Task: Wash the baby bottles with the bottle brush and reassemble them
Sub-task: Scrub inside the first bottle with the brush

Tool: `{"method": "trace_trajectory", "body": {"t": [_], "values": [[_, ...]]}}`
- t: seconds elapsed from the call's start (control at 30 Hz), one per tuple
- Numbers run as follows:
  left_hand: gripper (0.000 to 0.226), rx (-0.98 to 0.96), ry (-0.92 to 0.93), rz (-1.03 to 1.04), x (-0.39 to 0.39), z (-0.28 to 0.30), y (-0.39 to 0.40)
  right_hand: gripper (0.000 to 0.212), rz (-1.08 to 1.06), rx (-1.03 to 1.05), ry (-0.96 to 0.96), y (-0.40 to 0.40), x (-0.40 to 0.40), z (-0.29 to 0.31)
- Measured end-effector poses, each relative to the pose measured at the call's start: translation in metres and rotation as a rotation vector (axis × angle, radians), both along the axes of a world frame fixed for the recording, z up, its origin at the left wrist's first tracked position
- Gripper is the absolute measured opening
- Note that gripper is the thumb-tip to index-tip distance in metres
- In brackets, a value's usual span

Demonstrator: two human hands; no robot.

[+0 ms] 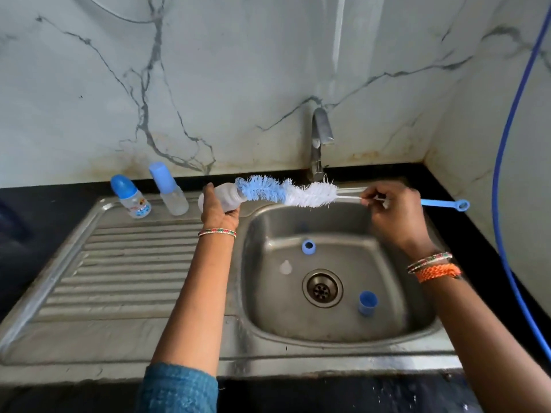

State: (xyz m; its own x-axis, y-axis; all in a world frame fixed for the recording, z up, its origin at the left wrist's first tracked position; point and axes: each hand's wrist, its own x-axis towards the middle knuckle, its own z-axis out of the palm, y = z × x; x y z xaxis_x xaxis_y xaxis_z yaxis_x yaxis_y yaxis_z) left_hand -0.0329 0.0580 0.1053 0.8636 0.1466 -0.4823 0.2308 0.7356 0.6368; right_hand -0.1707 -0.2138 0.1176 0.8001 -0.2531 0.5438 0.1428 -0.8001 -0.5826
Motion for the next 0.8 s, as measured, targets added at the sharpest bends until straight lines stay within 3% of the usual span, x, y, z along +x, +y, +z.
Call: {"method": "trace_trajectory", "body": {"t": [0.13,0.27,0.37,0.53,0.8], "values": [[0.029,0.012,0.006,0.010,0.001,-0.002,0.001,0.018,-0.018,-0.028,0.005,-0.006,-0.004,-0.002],[0.056,0.121,0.049,0.057,-0.005,-0.002,-0.012,0.020,-0.028,-0.095,0.004,-0.003,-0.006,-0.003],[0.052,0.156,0.081,0.148,-0.009,0.000,-0.028,0.019,-0.064,-0.209,-0.063,0.004,-0.008,0.003],[0.053,0.177,-0.017,-0.038,-0.023,-0.001,-0.053,0.018,-0.057,-0.454,-0.175,0.023,-0.014,0.007],[0.058,0.074,-0.060,-0.138,-0.031,-0.009,-0.056,0.020,-0.050,-0.498,-0.104,0.019,-0.019,0.008]]}}
